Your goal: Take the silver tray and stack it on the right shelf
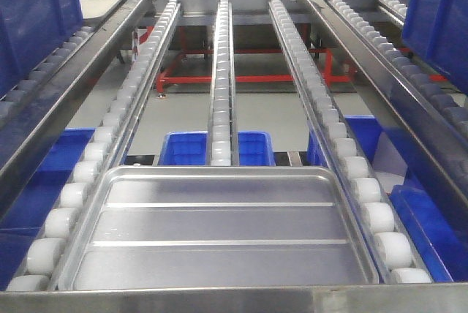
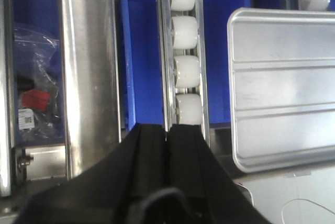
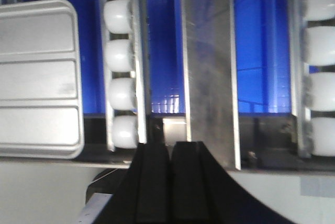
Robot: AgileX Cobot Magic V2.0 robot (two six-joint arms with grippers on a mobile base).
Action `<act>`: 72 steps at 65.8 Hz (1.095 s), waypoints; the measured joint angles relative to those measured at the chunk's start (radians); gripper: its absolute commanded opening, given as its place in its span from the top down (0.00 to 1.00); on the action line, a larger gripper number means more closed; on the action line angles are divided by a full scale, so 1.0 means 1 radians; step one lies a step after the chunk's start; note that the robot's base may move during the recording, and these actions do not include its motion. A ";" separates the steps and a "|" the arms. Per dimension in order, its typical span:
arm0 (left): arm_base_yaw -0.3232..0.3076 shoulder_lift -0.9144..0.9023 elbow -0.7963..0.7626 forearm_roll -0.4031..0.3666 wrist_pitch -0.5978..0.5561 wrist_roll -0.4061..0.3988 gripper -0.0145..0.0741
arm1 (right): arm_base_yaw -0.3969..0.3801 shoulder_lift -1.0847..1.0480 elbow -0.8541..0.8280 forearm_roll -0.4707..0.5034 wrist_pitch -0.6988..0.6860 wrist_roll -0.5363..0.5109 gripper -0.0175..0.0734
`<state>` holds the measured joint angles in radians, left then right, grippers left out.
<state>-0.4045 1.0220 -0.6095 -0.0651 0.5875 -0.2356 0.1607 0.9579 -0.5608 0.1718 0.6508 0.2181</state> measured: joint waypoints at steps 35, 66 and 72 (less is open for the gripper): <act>-0.292 0.322 -0.172 0.257 0.105 -0.478 0.94 | 0.367 0.436 -0.261 -0.320 -0.029 0.506 0.73; -0.299 0.464 -0.231 0.242 0.102 -0.488 0.94 | 0.393 0.553 -0.296 -0.298 -0.050 0.509 0.73; -0.303 0.479 -0.265 0.243 0.107 -0.488 0.94 | 0.393 0.553 -0.296 -0.296 -0.049 0.490 0.73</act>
<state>-0.7077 1.5006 -0.8750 0.1783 0.6942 -0.7239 0.5533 1.5111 -0.8572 -0.1245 0.6013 0.7077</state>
